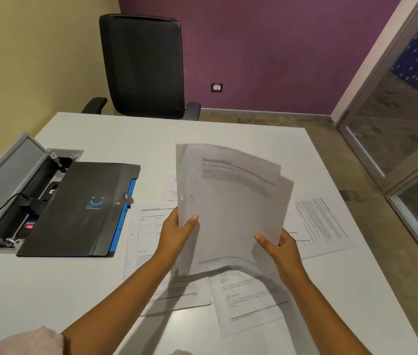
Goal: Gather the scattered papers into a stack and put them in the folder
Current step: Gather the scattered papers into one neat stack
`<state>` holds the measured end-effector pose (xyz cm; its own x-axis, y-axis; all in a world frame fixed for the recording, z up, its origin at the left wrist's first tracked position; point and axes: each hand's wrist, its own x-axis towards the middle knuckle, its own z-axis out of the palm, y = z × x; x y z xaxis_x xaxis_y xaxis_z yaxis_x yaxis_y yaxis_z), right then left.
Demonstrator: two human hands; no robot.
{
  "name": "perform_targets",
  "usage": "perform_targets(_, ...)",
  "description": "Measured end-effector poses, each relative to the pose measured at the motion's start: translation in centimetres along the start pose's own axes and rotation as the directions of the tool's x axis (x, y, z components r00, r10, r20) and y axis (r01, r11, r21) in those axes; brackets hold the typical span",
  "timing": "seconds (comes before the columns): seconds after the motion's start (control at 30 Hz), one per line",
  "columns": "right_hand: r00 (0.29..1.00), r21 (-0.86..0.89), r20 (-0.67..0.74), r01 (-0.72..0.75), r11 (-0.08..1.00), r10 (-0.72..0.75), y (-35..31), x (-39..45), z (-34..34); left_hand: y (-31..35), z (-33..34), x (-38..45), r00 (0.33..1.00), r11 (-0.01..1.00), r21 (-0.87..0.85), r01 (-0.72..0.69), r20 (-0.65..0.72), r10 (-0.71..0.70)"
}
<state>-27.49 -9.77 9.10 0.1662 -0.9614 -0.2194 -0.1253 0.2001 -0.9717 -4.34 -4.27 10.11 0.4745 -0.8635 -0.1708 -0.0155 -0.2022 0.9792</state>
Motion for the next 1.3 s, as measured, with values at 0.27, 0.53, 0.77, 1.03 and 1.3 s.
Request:
perform_targets(0.27, 0.999, -0.001, -0.024, -0.045, 0.999, 0.045, 0.2, -0.2, -0.2, -0.5, 0.3, -0.4, 0.997, 0.995, -0.057, 0.076, 0.013, -0.075)
perform_targets(0.53, 0.997, 0.036, -0.015, -0.078, 0.996, 0.079, 0.0, 0.0, 0.3, -0.8, -1.0, -0.5, 0.996, 0.994, -0.088, 0.072, 0.063, -0.067)
perform_targets(0.77, 0.998, 0.092, -0.024, -0.059, 0.994, 0.062, -0.4, 0.3, 0.4, -0.1, -0.6, -0.3, 0.987, 0.984, -0.153, 0.088, 0.147, -0.065)
perform_targets(1.03, 0.996, 0.127, -0.059, -0.056, 0.99, 0.064, -0.6, 0.3, 0.3, 0.2, -0.3, -0.2, 0.988, 0.984, -0.166, 0.066, 0.149, -0.041)
perform_targets(1.3, 0.991, 0.072, -0.04, -0.123, 0.99, 0.126, 2.0, -0.3, 0.3, -1.6, -0.6, -0.9, 0.984, 0.993, -0.066, 0.097, 0.154, -0.086)
